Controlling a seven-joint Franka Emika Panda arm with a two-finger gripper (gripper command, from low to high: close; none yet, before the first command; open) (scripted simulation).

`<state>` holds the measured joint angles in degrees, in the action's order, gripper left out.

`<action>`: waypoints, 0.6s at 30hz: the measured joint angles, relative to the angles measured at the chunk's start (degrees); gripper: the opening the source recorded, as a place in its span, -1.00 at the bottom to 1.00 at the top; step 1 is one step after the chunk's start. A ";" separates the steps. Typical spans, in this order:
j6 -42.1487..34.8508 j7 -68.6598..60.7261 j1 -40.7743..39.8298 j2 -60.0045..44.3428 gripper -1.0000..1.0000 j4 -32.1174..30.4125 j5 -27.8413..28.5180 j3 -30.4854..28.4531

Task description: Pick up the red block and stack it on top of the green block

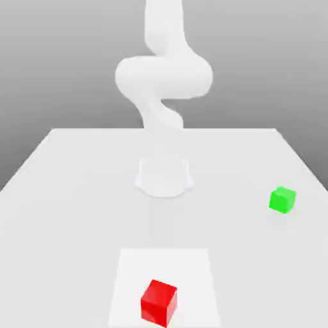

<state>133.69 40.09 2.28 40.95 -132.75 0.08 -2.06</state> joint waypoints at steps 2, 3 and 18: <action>1.61 -4.95 1.87 -4.12 0.00 -0.82 -0.06 -1.76; 2.39 -7.35 2.75 -6.09 0.00 -1.21 -0.13 -2.61; 13.73 -45.63 10.85 -35.37 0.00 -6.97 -5.22 -11.02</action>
<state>147.42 -5.55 13.13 5.58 -139.72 -5.14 -13.08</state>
